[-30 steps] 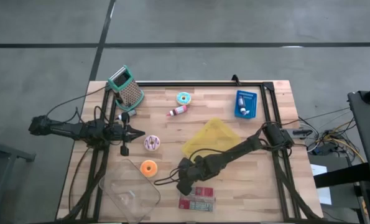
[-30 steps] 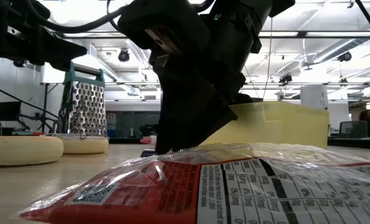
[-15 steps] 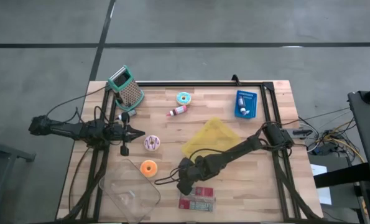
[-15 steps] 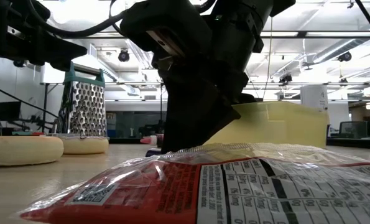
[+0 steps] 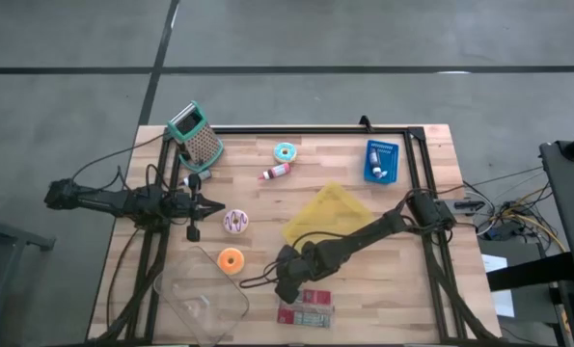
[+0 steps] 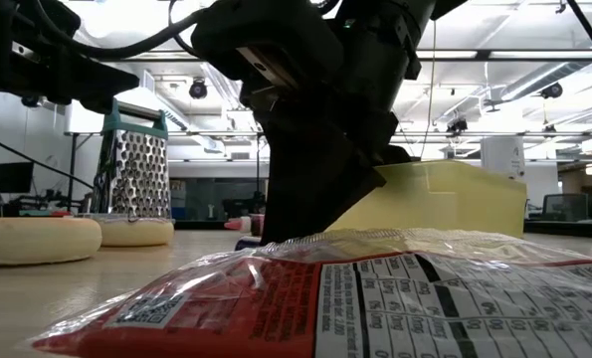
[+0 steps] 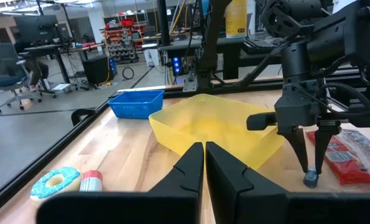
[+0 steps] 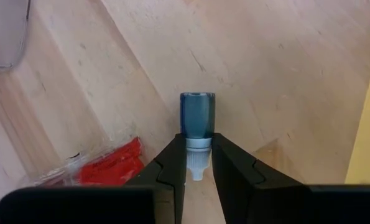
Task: Pick & Place Food Item
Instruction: Put the small black food coloring bottle into the blue bin
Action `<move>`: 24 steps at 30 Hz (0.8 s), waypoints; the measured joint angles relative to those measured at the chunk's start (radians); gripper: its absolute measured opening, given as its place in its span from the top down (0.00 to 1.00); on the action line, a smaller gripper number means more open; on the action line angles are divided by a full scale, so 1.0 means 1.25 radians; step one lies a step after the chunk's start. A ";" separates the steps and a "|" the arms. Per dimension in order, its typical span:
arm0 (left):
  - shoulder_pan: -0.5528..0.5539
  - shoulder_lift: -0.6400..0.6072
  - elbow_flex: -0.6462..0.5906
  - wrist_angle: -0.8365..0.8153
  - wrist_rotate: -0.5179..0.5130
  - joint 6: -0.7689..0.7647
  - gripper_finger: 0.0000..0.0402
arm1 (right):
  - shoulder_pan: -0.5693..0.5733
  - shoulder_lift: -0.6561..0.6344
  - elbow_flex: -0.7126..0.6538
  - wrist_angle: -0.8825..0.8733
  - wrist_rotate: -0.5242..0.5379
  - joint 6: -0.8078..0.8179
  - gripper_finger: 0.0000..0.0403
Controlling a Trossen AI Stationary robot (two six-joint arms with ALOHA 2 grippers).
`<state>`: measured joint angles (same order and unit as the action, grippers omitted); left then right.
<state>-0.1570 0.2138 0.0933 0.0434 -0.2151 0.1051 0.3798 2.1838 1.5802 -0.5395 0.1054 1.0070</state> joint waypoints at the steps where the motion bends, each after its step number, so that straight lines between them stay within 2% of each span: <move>1: 0.000 0.000 0.000 0.000 0.000 0.000 0.94 | 0.000 0.000 0.002 -0.001 0.001 -0.004 0.84; 14: 0.000 0.000 0.000 0.000 0.000 0.000 0.94 | 0.002 -0.020 0.036 -0.006 0.036 -0.083 0.84; 17: 0.000 0.000 0.000 0.000 0.000 0.000 0.94 | 0.002 -0.042 0.041 -0.010 0.073 -0.096 0.84; 21: 0.000 0.000 0.000 0.000 0.000 0.000 0.94 | 0.002 -0.092 0.042 -0.042 0.183 -0.084 0.84; 24: 0.000 0.000 0.000 -0.003 0.000 0.000 0.94 | -0.004 -0.127 0.042 -0.092 0.203 -0.117 0.84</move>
<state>-0.1570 0.2141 0.0933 0.0396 -0.2148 0.1051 0.3750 2.0255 1.6325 -0.6546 0.3590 0.8604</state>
